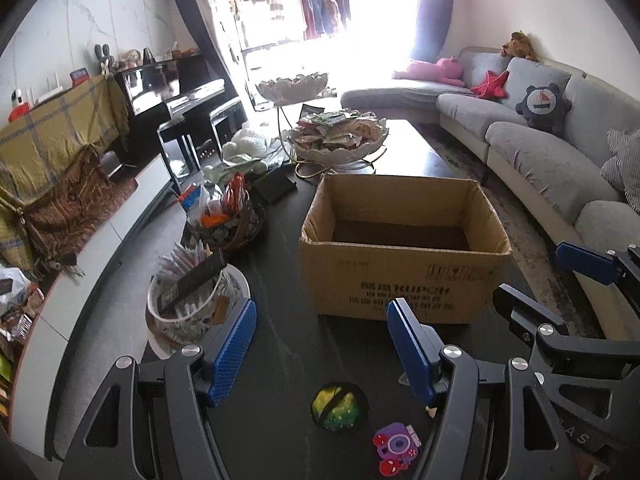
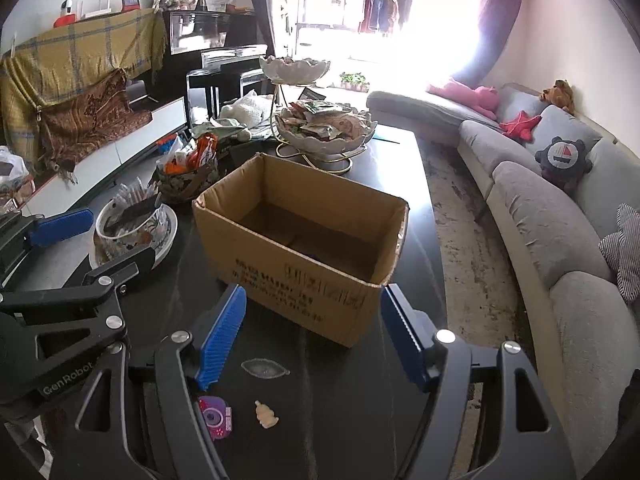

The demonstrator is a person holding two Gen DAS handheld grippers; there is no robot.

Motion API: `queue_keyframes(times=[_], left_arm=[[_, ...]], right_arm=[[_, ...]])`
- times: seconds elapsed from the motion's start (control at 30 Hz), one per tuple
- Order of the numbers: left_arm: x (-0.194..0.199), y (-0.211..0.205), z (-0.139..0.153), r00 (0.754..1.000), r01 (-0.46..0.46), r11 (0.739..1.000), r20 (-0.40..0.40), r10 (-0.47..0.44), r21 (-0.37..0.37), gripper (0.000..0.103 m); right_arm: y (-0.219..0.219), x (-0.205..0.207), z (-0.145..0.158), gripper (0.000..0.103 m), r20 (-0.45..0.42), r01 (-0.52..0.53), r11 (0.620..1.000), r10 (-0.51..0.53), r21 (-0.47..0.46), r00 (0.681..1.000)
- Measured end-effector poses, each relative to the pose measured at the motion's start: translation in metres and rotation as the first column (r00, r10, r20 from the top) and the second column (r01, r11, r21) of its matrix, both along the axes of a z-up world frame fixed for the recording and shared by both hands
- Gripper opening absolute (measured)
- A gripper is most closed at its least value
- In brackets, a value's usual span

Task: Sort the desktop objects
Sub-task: 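Withdraw both open tools from the box back over the table, then move the left tool toward the green ball while the right tool approaches the beige figurine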

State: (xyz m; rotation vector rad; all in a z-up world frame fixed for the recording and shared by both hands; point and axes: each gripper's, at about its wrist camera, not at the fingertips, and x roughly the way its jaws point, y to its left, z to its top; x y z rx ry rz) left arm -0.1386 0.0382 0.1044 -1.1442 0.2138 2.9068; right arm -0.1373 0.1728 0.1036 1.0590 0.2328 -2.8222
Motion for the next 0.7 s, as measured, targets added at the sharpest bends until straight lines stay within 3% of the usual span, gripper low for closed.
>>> queue_keyframes(times=[0.37,0.7], left_arm=[[0.020,-0.009,-0.013,0.999,-0.014,1.000,0.033,0.014,0.014,0.065],[0.027,-0.018,-0.031,0.995,-0.019,0.998,0.100,0.013,0.060,0.065]], right_arm=[[-0.012,0.022,-0.009,0.068,-0.004,-0.012,0.999,0.012,0.049,1.000],[-0.014,0.030,-0.024,0.068,0.040,-0.030,1.000,0.030,0.007,0.999]])
